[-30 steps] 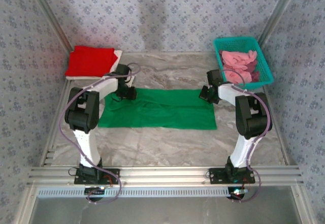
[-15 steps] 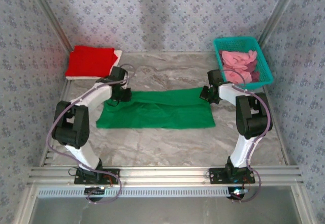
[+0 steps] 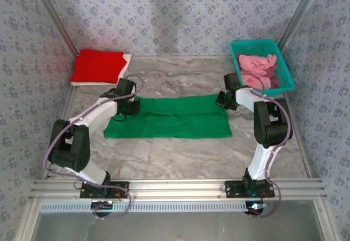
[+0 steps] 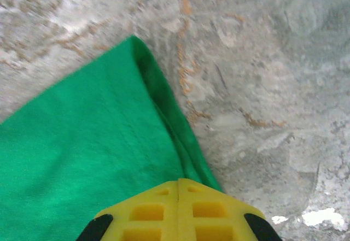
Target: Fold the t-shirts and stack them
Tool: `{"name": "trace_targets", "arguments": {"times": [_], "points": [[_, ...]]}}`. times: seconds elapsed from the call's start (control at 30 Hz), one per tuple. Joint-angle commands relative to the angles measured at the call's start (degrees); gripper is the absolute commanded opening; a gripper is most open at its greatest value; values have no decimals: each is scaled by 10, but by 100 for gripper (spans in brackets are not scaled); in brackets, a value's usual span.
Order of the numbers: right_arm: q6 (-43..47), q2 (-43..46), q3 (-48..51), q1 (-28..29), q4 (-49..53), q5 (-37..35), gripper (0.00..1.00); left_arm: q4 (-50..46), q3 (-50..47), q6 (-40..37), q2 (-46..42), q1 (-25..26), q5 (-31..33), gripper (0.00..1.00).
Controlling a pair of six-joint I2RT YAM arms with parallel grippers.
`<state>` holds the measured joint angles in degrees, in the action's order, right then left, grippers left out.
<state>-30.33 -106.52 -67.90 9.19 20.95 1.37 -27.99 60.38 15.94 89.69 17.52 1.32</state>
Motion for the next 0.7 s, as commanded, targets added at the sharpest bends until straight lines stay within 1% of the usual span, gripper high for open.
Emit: {"name": "trace_targets", "arguments": {"times": [0.0,0.07,0.13,0.2,0.3,0.4,0.43,0.47,0.5,0.53,0.57,0.6,0.67], "points": [[16,-7,-37,3,22,9,0,15,39,-12,-4,-25,-18,0],[21,-14,-57,6,41,6,0,26,46,-7,-5,-36,-27,0],[23,-8,-59,14,38,-11,0,40,47,-1,-7,-42,-33,0],[23,-10,-64,23,31,-12,0,48,48,5,0,-47,-33,0],[24,-53,-111,29,64,6,0,53,49,13,14,-55,-38,0],[12,-74,-124,38,74,-2,0,101,16,40,5,-70,-39,0],[2,-76,-118,37,64,-3,0,121,3,51,0,-76,-40,2],[-10,-80,-111,37,53,-3,0,142,-10,60,0,-81,-52,7],[-18,-85,-109,36,48,-5,0,155,-12,61,5,-86,-75,7],[-24,-89,-109,36,49,-8,0,158,-7,53,14,-86,-96,10],[-30,-96,-109,35,54,-8,0,153,6,32,27,-84,-127,18],[-41,-97,-105,32,57,-8,0,134,24,14,45,-78,-138,25],[-53,-89,-87,23,44,-21,0,88,62,-16,79,-71,-145,27]]}}
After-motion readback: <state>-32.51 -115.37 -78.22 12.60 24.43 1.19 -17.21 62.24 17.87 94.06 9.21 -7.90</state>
